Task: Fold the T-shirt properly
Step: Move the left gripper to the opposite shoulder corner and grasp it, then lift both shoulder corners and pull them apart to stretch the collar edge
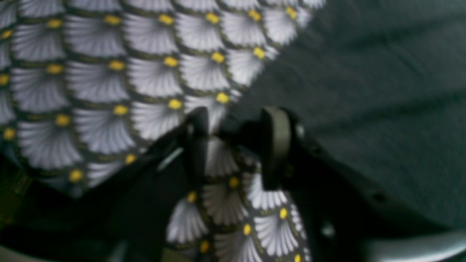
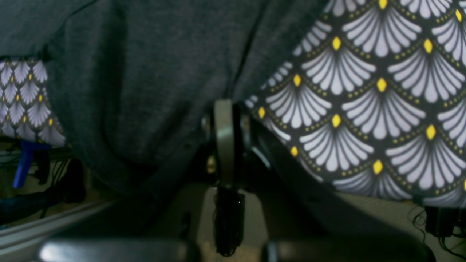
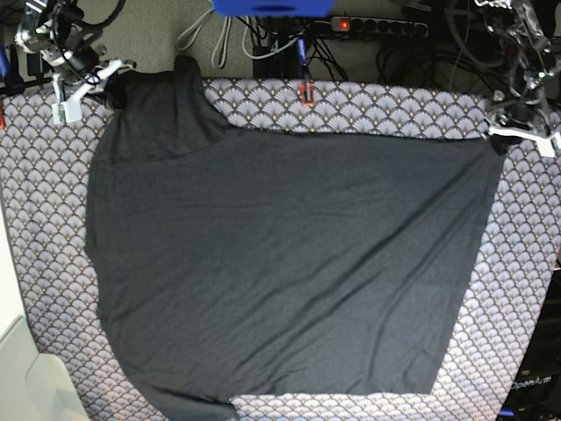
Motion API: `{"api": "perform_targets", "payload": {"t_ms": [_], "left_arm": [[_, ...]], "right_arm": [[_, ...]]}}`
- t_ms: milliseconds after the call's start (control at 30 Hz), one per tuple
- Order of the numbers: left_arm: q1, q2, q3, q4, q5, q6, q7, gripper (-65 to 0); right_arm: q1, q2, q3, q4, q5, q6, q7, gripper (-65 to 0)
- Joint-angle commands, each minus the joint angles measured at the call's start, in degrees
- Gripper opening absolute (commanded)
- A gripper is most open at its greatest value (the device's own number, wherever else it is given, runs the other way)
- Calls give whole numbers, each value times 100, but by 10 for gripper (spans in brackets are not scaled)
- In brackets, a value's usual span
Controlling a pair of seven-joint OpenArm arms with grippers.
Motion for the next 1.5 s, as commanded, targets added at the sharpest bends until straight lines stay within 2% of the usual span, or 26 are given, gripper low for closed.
{"api": "perform_targets", "payload": {"t_ms": [0,100,433,500,567,633,867,1267,1467], "left_arm": [[36,21,74,22,18,-27,376,-473],[1,21,65,-4,18,-27,376,-498],[-8,12,65,13,26,-27,376,-503],[-8,12,65,13,26,-27,376,-553],[-8,3,65,13,62,-27,376,-650],[-8,-41,65,13,70,-27,376,-631],[63,-146,-58,172,70,-27,420,-643],[845,-138,-216,1209,26,-27,438,-643],[1267,-14,-621,1772,18,-27,438,-643]], "right_arm": [[-85,-19,-42,-68,-476,-29,-580,-635],[-76,-19,-42,-77,-476,-29,-580,-635],[-76,69,-42,-68,-476,-29,-571,-635],[-76,104,-42,-77,-467,-29,-571,-638],[-76,122,-7,-51,-467,-29,-563,-638],[-76,201,2,-51,-467,-29,-563,-638],[-94,324,142,-16,-458,-29,-554,-638],[-568,271,547,1268,-449,-29,-554,-638],[-876,245,767,1822,-432,-29,-554,-638]]}}
